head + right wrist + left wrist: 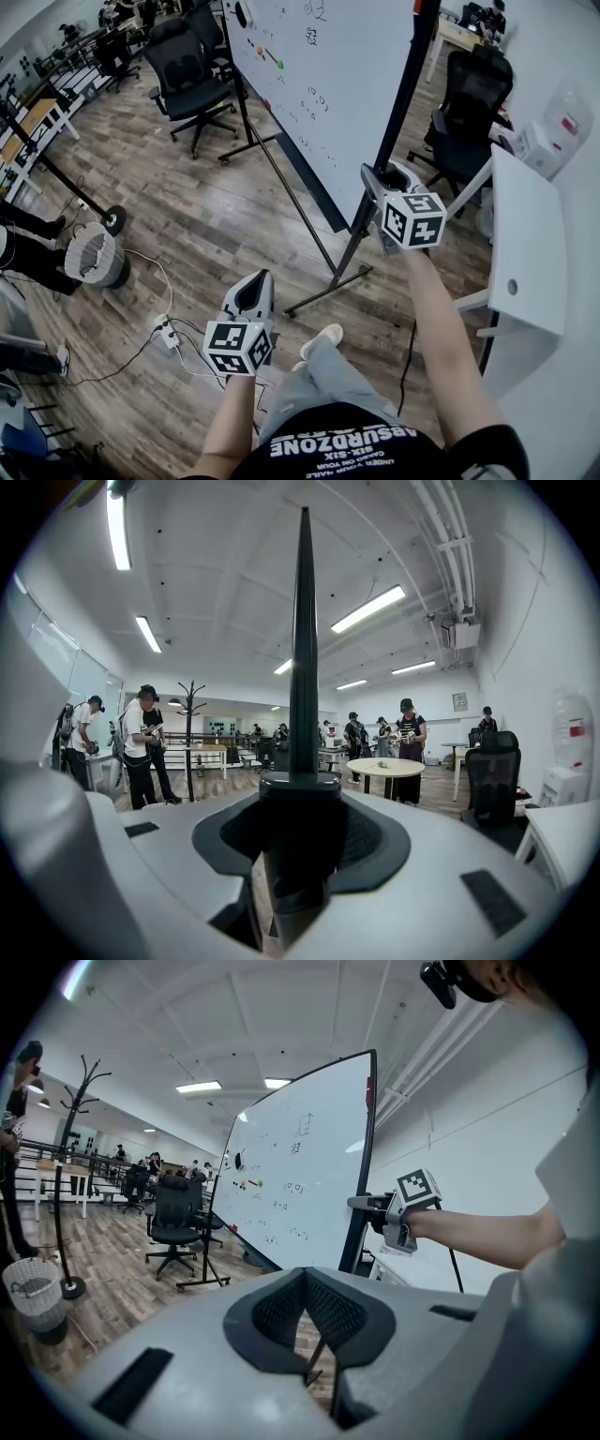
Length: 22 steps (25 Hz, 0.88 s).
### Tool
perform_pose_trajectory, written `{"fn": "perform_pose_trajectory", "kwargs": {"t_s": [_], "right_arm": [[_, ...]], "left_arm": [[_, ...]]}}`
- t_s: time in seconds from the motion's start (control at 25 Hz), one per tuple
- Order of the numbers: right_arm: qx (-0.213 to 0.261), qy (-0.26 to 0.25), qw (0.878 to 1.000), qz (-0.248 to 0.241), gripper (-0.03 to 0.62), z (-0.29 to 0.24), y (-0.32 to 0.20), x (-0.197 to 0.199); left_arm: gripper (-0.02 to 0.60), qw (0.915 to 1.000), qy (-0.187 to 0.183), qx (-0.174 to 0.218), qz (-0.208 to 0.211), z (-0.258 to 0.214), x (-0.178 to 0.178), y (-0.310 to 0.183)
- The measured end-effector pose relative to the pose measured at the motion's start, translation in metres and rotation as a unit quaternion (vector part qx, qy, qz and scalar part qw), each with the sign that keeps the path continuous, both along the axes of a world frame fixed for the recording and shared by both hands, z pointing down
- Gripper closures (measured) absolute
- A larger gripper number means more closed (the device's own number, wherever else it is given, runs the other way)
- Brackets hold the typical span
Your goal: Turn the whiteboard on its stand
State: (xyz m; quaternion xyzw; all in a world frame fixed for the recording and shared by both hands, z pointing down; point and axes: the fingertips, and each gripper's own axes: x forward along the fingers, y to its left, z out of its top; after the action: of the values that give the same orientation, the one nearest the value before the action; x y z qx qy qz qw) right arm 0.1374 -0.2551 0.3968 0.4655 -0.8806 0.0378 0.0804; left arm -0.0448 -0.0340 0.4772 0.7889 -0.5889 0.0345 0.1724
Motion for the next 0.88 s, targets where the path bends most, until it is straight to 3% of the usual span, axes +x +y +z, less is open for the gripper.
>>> {"fn": "perform_pose_trajectory", "kwargs": {"t_s": [0.88], "right_arm": [[0.005,-0.004,1.000,-0.004,0.428,0.004,0.037,0.029]], "left_arm": [[0.575,0.9998,-0.010,0.003,0.015,0.001,0.034,0.012]]}}
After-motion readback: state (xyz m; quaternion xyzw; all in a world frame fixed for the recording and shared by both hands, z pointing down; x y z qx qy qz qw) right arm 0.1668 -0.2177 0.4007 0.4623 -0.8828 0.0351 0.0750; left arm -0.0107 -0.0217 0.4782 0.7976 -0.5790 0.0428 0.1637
